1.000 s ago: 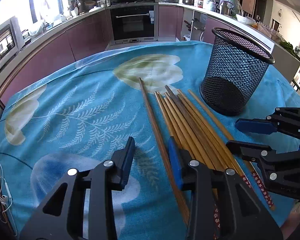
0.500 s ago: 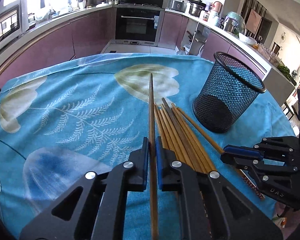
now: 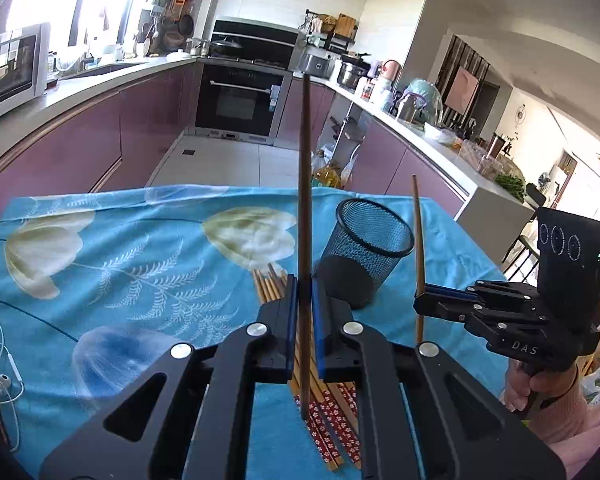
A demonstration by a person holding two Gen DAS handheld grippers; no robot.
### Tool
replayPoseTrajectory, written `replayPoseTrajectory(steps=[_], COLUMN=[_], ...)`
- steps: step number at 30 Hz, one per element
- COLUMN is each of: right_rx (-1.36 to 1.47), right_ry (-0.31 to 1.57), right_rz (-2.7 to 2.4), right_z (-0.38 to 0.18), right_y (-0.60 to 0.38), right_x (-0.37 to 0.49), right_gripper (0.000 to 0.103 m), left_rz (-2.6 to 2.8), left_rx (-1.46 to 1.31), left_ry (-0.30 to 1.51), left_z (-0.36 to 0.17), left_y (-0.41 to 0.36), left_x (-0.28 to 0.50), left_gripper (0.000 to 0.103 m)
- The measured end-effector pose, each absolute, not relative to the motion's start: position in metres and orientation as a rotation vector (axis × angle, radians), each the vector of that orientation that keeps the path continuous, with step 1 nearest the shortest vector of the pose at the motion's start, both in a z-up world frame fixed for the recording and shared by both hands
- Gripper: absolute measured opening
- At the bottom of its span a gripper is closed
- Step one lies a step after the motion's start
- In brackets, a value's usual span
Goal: Organize utensils
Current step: 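Lift the chopstick with the right gripper and lower it into the mesh cup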
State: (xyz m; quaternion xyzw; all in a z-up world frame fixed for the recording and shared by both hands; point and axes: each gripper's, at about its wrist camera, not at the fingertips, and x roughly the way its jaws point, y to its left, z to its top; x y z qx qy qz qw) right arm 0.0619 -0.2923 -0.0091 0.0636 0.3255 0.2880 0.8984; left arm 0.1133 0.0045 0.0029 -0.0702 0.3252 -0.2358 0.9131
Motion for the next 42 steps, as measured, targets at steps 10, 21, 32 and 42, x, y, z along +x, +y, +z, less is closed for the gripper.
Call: replayPoseTrajectory(steps=[10,21,32,42], right_rx=[0.152,0.162,0.124,0.082], right_ry=[0.513,0.416,0.556,0.744], right_rz=[0.605,0.543,0.516,0.503], right_z=[0.047,0.091,0.064,0.024], right_y=[-0.31,-0.335,-0.333,-0.317], right_x=[0.074,0.105,0.136,0.164], right_gripper=[0.006,0.006,0.006,0.008], left_rz=[-0.54,-0.574,-0.563,-0.564], left_rx=[-0.177,-0.159,-0.073,-0.015], left_ry=[0.525,0.441,0.579,0.697], left_z=[0.065,0.117,0.081,0.03], left_y=[-0.008,-0.052,-0.101,-0.118], left_x=[0.099,0.129,0.167,0.185], left_gripper=[0.008,0.008,0.008,0.008])
